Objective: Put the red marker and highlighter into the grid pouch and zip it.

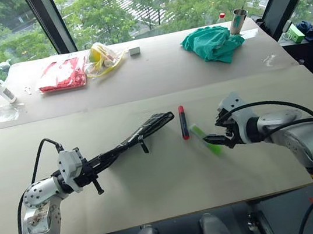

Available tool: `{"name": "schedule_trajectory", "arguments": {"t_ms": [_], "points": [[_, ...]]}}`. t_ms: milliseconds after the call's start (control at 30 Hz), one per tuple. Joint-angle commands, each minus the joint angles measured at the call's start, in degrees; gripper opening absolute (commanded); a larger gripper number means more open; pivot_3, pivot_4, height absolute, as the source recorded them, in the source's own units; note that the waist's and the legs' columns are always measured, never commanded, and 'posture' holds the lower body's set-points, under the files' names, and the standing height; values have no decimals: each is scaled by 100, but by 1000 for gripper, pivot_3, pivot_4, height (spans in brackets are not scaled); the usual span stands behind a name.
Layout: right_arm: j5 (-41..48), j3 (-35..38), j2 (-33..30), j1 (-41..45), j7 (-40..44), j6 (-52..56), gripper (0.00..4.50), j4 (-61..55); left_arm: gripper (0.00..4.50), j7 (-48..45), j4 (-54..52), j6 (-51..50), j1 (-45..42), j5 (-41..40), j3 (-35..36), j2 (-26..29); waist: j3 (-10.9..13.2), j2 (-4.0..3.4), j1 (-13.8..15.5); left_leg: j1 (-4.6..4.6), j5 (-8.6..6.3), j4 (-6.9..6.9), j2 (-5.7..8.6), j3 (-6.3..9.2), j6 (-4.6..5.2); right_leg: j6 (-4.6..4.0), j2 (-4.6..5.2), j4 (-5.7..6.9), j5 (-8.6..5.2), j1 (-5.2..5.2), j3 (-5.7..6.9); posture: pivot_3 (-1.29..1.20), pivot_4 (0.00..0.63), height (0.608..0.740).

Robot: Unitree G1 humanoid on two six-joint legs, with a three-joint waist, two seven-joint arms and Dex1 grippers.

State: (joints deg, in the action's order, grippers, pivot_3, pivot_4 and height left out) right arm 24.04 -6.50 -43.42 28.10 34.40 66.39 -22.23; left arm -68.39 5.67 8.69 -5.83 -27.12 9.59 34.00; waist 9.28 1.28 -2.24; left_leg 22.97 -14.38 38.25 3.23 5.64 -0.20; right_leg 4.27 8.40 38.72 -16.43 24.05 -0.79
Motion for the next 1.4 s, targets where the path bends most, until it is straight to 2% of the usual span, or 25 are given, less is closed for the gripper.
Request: {"name": "schedule_trajectory", "arguments": {"t_ms": [33, 133, 267, 367, 467, 600, 633, 700, 833, 933, 1033, 1167, 1400], "points": [[67, 133, 52, -102, -118, 193, 3871, -321, 0, -46, -162, -27, 62, -111, 118, 101, 0, 0, 5, -1, 0, 0, 0, 0, 0, 0, 0, -1, 0, -1, 0, 0, 150, 740], [112, 69, 218, -171, -203, 314, 3871, -444, 0, -50, -165, -32, 79, -106, 126, 100, 0, 0, 13, -1, 0, 3, 1, 1, 0, 0, 0, -2, 0, -4, 1, 0, 150, 740], [-285, -561, 122, -461, -311, 33, 3871, -491, 0, -45, -164, -7, 85, -81, 131, 100, 0, 0, 12, -2, -1, 3, 1, 1, 1, 0, 0, 2, 0, -3, 1, 0, 150, 740], [-519, -728, 99, -563, -380, -185, 3871, -229, 0, -47, -171, 12, 99, -75, 134, 99, -2, 3, 10, -5, -1, 6, 2, 0, 1, 0, 0, 1, 0, -8, 0, 0, 150, 740], [-694, -699, 22, -618, -377, -482, 3197, 63, 0, -50, -186, 26, 111, -66, 138, 108, -6, 9, 12, -16, -1, 8, 1, 1, 1, 0, 0, -1, 0, -23, 1, 0, 150, 740], [-743, -603, -127, -514, -157, -752, 1924, 337, 0, -47, -216, 33, 124, -64, 150, 127, -6, 8, 67, -68, -8, 5, 0, 8, 13, 0, -2, -28, 0, -93, 9, 0, 150, 740], [-747, -582, -153, -452, -111, -817, 1309, 408, 0, -38, -226, 39, 129, -57, 143, 122, -6, 9, 96, -76, -13, 5, 0, 8, 20, 0, -2, -44, 0, -106, 9, 0, 150, 740], [-763, -555, -174, -356, -65, -891, 1020, 529, 0, -17, -250, 48, 137, -47, 127, 105, -6, 9, 125, -75, -13, 6, 0, 7, 21, 0, -4, -58, 0, -111, 9, 0, 150, 740], [-993, -577, -379, -168, 21, -1187, 1023, 793, 0, 0, -279, 63, 143, -27, 88, 74, -6, 9, 147, -72, -13, 6, 1, 8, 21, 0, -4, -59, 0, -110, 9, 0, 150, 740], [-940, -130, -433, 224, 121, -1421, 1023, 1205, 0, 3, -278, 65, 131, -19, 74, 65, -5, 9, 150, -66, -13, 6, 3, 7, 21, 1, -3, -60, 0, -105, 7, 0, 150, 740], [-573, 292, -611, 645, 766, -1777, 1023, 1143, 0, -3, -235, 68, 89, -15, 64, 58, 3, -5, 135, -57, -13, 5, 2, 1, 21, 0, -3, -59, 1, -92, 3, 0, 150, 740], [-506, -225, -914, 840, 1770, -2264, 1023, 324, 0, -13, -169, 80, 14, 5, 25, 32, 3, -5, 99, -59, -15, -7, -7, 3, 25, 0, -8, -62, 0, -87, 6, 0, 150, 740], [-1341, -1395, -745, 1414, 2132, -2771, 1023, -148, 0, -23, -137, 83, -56, 15, -34, 0, 3, -3, 81, -59, -16, -9, -4, 2, 25, 1, -7, -65, 0, -89, 5, 0, 150, 740]]}}
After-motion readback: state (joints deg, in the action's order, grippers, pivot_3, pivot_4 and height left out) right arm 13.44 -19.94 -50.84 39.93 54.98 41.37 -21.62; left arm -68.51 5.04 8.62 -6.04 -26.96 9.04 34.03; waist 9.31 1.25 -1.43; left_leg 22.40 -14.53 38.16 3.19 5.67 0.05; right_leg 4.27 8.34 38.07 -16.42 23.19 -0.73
